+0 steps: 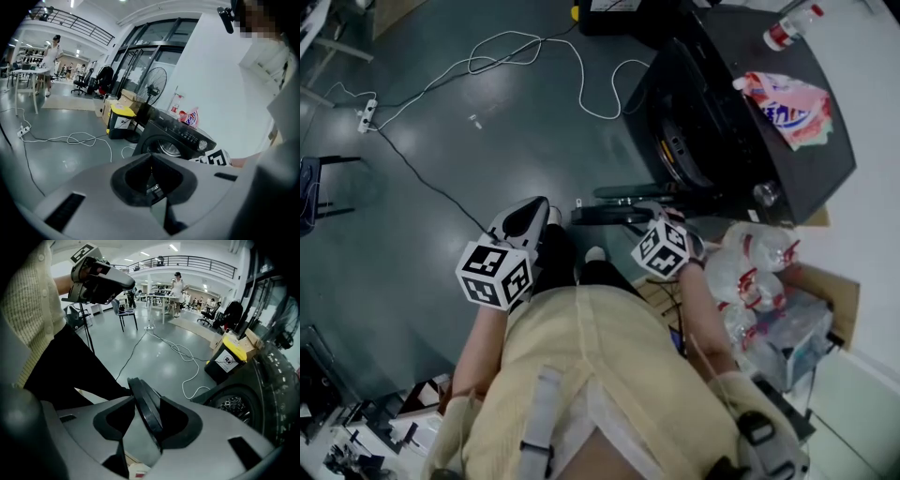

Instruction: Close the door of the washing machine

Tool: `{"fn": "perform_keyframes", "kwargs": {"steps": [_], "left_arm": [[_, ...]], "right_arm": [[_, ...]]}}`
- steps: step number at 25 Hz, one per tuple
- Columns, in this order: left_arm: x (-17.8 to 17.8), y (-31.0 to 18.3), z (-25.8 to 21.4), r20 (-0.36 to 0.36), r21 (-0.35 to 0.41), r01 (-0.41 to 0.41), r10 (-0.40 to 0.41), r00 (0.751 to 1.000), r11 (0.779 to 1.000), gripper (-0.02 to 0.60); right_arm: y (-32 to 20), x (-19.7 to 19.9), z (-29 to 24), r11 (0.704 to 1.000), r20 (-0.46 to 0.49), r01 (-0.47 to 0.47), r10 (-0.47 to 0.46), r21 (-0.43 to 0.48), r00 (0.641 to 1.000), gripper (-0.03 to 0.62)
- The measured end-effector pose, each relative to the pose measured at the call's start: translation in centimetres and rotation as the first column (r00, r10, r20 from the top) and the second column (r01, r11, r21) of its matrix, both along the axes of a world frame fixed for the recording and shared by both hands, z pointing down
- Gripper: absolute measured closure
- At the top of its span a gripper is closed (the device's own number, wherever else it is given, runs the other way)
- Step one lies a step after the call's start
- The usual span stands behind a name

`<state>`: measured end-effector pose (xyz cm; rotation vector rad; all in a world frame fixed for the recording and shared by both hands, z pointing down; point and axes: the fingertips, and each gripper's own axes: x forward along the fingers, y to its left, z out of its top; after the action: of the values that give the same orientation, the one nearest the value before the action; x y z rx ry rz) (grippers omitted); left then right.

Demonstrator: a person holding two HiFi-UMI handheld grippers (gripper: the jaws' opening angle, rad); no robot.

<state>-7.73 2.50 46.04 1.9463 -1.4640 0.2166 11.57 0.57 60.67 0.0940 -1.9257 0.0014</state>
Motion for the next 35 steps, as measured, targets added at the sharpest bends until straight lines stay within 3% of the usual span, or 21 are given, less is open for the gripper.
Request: {"fn": "perform_keyframes", "kwargs": {"steps": [17,21,35], "left_arm": [[-6.8,-7.5,2.3,-0.024,-0.023,-0.198,0.198,0.980,0.980,0.577],[-6.1,-9.2,2.9,-0.050,-0.038,-0.208,0.206,0.977,0.977,0.577],[-2.0,-18.7,2.3,-0.029,-0.035,-0.186,0.185,0.982,0.982,0.577]], "right_arm": [[-9.0,-3.5,0.1,0.970,-0.018,-0.242,0.243,0.029,0.970,0.428],[-11.5,-3.8,0.0,0.953,-0.018,-0.303,0.303,0.022,0.953,0.431],[-20.2,-4.1,-0.1,0.866,0.039,-0.487,0.486,0.112,0.873,0.441]]}}
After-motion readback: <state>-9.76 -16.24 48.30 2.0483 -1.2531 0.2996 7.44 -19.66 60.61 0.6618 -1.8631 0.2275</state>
